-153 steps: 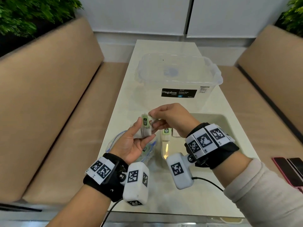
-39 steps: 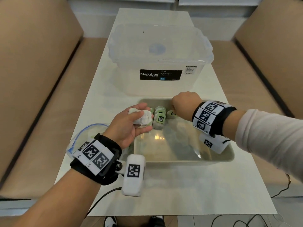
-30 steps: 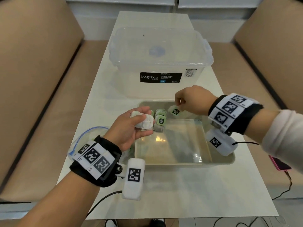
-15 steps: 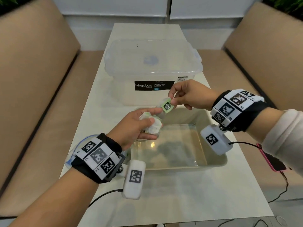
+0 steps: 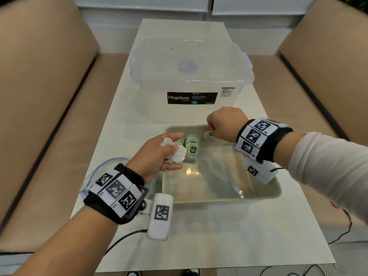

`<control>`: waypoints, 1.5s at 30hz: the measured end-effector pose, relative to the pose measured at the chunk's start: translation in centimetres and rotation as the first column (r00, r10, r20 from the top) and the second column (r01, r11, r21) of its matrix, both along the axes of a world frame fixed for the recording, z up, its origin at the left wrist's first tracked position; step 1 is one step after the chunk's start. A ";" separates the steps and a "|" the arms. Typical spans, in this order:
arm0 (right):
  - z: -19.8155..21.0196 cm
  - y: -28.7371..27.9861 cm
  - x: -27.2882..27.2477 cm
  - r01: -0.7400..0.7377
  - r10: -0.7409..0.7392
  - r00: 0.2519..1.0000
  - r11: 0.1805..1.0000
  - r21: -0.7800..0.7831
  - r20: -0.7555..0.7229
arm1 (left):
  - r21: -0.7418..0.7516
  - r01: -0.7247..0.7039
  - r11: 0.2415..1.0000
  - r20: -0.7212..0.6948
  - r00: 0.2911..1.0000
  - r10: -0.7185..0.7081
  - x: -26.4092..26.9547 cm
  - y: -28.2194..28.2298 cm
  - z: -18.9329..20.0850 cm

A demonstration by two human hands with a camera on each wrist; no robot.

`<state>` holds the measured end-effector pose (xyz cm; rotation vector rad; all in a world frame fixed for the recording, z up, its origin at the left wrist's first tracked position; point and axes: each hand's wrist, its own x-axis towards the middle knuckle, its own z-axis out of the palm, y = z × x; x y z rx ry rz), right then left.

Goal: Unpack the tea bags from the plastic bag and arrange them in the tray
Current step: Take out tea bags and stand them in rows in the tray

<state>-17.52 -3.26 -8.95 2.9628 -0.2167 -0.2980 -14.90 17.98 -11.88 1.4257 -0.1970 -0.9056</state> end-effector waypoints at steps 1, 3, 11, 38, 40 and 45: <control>-0.2 0.1 0.1 -0.012 0.012 1.000 1.000 -0.022 0.007 | 0.002 -0.002 1.000 -0.003 1.000 0.002 0.0 0.0 -0.1; -0.5 0.2 0.2 -0.018 0.020 0.999 0.999 -0.032 0.034 | 0.003 -0.007 1.000 -0.005 1.000 0.007 0.1 0.1 -0.4; -1.6 0.2 1.3 -0.030 0.032 0.999 0.997 -0.069 0.026 | 0.001 0.001 1.000 -0.012 1.000 -0.001 0.7 0.1 -0.5; -0.1 0.9 0.1 -0.007 -0.039 0.974 0.979 0.201 0.223 | -0.098 -0.122 0.988 -0.126 0.986 0.109 1.1 -0.4 0.1; 1.1 1.8 -0.7 -0.218 0.085 0.927 0.914 0.342 0.364 | -0.123 -0.140 0.982 -0.167 0.979 0.119 1.0 -0.5 0.6; 2.2 4.1 -2.6 -0.610 0.458 0.762 0.746 0.269 0.457 | -0.189 -0.124 0.974 -0.249 0.966 0.074 0.7 -0.5 1.9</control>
